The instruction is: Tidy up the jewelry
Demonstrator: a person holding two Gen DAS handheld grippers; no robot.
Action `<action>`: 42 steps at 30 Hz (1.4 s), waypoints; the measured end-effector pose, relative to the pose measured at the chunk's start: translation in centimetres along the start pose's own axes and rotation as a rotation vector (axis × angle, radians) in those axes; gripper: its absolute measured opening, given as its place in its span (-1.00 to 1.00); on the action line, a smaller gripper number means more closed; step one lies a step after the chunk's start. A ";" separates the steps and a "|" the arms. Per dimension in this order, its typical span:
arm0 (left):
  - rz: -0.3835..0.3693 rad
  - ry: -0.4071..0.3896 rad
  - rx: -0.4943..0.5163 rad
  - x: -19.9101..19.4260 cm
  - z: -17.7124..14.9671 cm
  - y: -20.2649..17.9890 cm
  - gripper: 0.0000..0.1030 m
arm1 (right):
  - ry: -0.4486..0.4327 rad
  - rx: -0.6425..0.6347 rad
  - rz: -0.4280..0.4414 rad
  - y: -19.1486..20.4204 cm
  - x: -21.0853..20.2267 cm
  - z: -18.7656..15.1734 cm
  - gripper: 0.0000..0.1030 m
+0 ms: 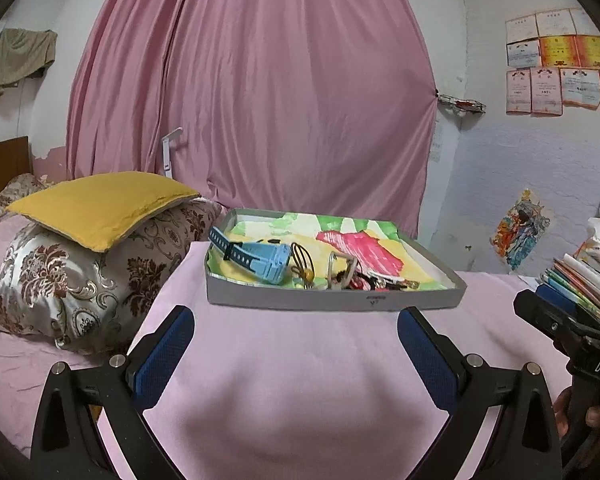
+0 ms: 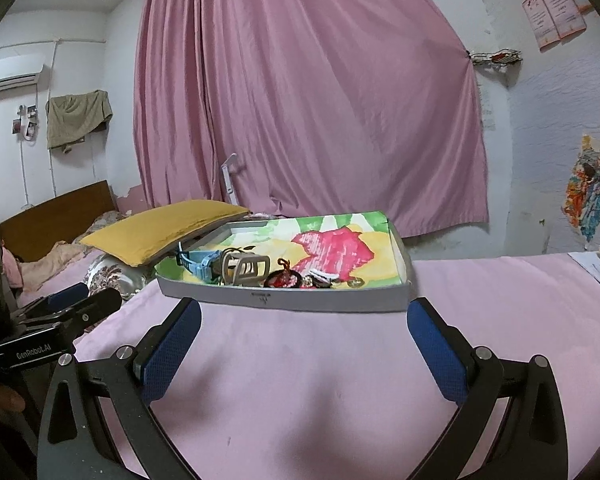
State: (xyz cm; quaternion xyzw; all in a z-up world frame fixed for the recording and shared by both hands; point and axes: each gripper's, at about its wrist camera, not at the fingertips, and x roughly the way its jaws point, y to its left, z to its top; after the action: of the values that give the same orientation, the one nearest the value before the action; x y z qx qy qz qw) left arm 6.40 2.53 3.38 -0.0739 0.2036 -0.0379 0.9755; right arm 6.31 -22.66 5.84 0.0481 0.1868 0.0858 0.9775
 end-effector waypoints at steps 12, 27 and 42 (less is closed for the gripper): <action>0.066 -0.081 -0.008 -1.6 -3.0 0.6 0.98 | -0.029 -0.036 -0.107 0.3 -1.0 -2.4 0.97; 0.085 -0.081 0.015 -1.2 -4.3 0.3 0.98 | -0.020 -0.035 -0.130 0.3 -0.8 -3.4 0.97; 0.090 -0.086 0.053 -1.3 -4.4 -0.3 0.98 | -0.020 -0.027 -0.126 0.2 -0.8 -3.4 0.97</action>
State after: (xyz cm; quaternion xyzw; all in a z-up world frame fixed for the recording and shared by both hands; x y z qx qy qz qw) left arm 3.46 1.77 -0.07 -0.0402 0.1633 0.0039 0.9857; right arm 4.27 -22.42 3.03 0.0241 0.1783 0.0263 0.9833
